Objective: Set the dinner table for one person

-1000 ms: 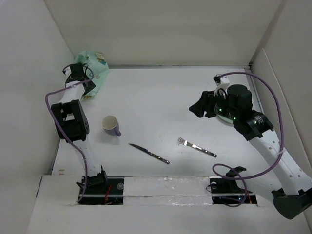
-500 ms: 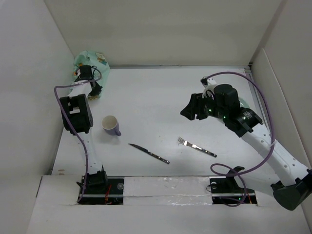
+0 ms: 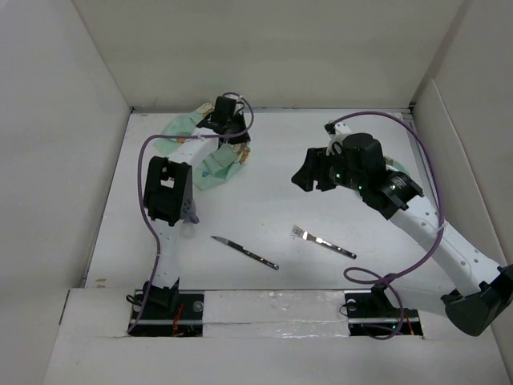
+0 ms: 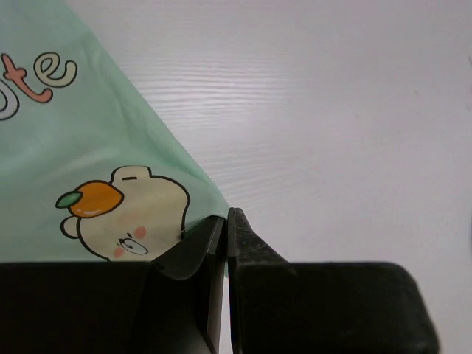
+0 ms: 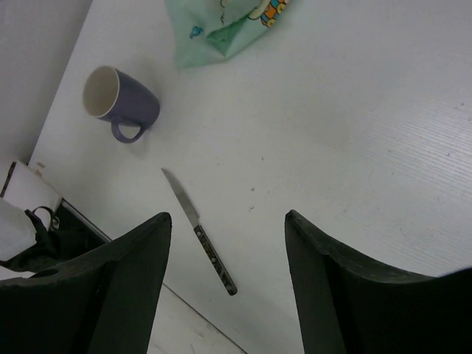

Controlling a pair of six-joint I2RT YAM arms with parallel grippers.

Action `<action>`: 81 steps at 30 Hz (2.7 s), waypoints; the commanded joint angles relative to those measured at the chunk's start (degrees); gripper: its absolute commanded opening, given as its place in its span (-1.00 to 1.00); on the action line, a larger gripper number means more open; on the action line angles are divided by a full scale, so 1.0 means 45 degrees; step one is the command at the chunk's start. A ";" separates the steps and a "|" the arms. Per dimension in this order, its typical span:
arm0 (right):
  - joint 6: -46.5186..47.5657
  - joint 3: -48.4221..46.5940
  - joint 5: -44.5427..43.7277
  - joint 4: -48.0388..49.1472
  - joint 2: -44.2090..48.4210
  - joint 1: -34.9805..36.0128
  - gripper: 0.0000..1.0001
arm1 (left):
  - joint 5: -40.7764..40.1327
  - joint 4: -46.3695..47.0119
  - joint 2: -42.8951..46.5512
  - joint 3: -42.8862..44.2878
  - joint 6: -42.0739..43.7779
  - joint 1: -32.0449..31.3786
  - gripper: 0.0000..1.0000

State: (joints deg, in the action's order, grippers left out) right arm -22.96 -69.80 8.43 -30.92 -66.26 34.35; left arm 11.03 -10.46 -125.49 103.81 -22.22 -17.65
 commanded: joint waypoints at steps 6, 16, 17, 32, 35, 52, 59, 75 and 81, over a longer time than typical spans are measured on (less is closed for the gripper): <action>-0.0443 -0.0290 -0.0759 0.0659 -0.0042 -0.0874 0.34 | 0.0558 -0.0839 0.0055 0.2533 0.1830 -0.2072 -0.54; -0.0757 0.0374 -0.0310 0.1070 0.0251 -0.1246 -1.00 | -0.2037 -0.1060 0.2486 0.0407 -0.0545 -0.2681 -0.12; -0.0757 0.0452 -0.0271 0.1050 0.0252 -0.1246 -1.00 | -0.2040 -0.0455 0.3115 -0.0694 -0.1092 -0.2563 -0.42; -0.1011 0.1468 0.0023 0.0933 0.0857 -0.1012 -1.00 | -0.3757 0.1819 0.3554 -0.4555 -0.3519 -0.1820 -0.64; -0.1108 0.1546 -0.0231 0.0738 0.1149 -0.0740 -1.00 | -0.4324 0.0842 0.2537 -0.3948 -0.3832 -0.1820 -0.65; -0.1226 0.1995 -0.0642 0.0425 0.1541 -0.0738 -0.95 | -0.4638 0.0938 0.2458 -0.5101 -0.4282 -0.1820 -0.48; -0.1207 0.1957 -0.0603 0.0484 0.1443 -0.0738 -0.93 | -0.4423 0.0762 0.1989 -0.5042 -0.4438 -0.1820 -0.39; -0.1265 0.2308 -0.0545 0.0893 0.1346 -0.0738 -0.91 | -0.5456 -0.0741 0.1268 -0.4145 -0.4574 -0.2679 -0.26; -0.1304 0.2483 -0.0544 0.1127 0.1307 -0.0738 -0.90 | -0.6355 -0.1113 0.1051 -0.3811 -0.4809 -0.2816 -0.49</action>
State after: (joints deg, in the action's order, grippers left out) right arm -28.49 -59.05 6.28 -29.10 -60.51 30.48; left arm -15.14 -11.57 -120.01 85.43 -42.65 -30.09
